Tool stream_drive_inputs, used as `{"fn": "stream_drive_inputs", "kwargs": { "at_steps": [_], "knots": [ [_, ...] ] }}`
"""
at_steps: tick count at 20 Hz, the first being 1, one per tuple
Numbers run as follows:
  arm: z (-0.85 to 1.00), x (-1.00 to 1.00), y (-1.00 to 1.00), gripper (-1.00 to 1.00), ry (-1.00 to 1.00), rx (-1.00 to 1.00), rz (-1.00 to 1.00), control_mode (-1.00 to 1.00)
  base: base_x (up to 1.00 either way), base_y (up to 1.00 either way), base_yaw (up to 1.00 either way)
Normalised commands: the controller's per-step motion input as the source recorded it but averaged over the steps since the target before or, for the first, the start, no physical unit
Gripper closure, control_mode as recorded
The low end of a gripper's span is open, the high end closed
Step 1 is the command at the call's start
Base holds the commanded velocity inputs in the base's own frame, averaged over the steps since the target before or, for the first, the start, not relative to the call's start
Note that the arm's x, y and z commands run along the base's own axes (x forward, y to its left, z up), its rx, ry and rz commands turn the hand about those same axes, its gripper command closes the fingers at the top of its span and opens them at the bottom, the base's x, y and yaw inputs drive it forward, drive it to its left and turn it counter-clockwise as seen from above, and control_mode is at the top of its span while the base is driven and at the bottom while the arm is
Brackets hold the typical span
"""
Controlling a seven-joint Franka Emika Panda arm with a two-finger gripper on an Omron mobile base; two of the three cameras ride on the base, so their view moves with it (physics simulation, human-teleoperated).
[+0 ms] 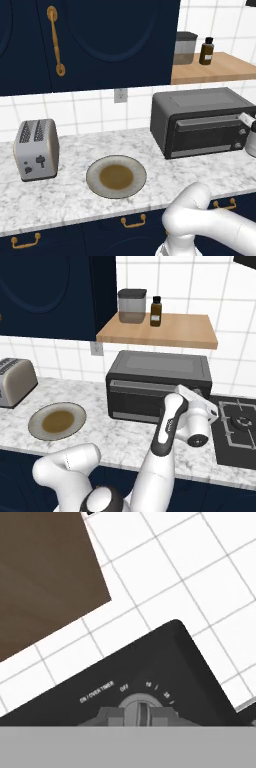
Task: Pick up the kebab skewer and baguette bread, and place them inside the toaster oven. Close the toaster oven door and start by setting the timer.
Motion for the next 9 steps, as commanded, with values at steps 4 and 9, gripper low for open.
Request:
{"fn": "stream_drive_inputs", "kwargs": {
  "at_steps": [4, 9],
  "knots": [
    [0.0, 0.0, 0.05, 1.0, 0.0, 0.28, 0.0, -1.0, 0.0, 0.0, 0.0],
    [0.0, 0.04, 0.04, 1.0, 0.0, 0.28, 0.0, -1.0, 0.0, 0.0, 0.0]
  ]
}}
